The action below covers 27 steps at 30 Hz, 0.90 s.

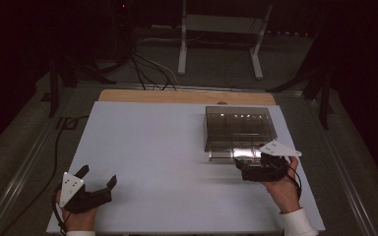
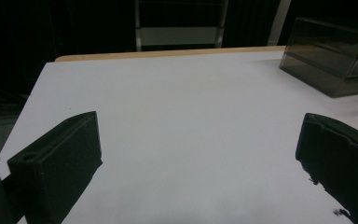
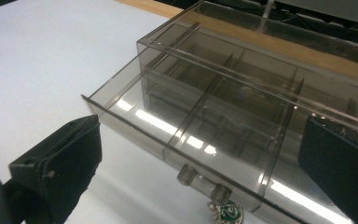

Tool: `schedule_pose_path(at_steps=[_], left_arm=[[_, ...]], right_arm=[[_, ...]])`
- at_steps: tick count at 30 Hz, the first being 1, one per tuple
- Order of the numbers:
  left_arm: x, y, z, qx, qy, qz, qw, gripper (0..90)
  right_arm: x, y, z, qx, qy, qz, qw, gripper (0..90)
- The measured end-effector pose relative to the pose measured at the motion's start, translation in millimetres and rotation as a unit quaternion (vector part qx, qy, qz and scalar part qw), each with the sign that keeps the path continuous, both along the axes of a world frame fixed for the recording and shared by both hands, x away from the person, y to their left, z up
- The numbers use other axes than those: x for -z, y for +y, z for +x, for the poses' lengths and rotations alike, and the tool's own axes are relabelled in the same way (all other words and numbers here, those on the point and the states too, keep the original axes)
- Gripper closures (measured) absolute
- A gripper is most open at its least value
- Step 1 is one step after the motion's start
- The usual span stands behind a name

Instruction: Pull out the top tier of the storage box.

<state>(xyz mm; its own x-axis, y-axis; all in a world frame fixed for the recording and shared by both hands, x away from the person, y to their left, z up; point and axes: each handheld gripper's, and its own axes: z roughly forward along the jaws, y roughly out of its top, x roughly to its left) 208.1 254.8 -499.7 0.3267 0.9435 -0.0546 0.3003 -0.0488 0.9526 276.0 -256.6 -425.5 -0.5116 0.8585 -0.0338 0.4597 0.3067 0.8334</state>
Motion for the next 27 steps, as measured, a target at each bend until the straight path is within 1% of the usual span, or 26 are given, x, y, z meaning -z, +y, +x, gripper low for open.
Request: schedule_pose_path(at_steps=[3,11,27], left_arm=[[0.1,-0.7,0.2,0.001,0.000,0.001,1.0000,1.1],[0.3,-0.9,0.3,0.001,0.000,0.002,1.0000,1.1],[0.4,-0.8,0.6,0.000,-0.001,0.003,1.0000,1.1]], right_arm=[[2.1,-0.3,-3.0,0.001,-0.003,-0.003,1.0000,0.0],[6.1,-3.4,-9.2,0.010,-0.011,0.003,0.9999,0.0],[12.2,-9.4,-20.8,0.032,-0.022,0.027,0.9989,0.0]])
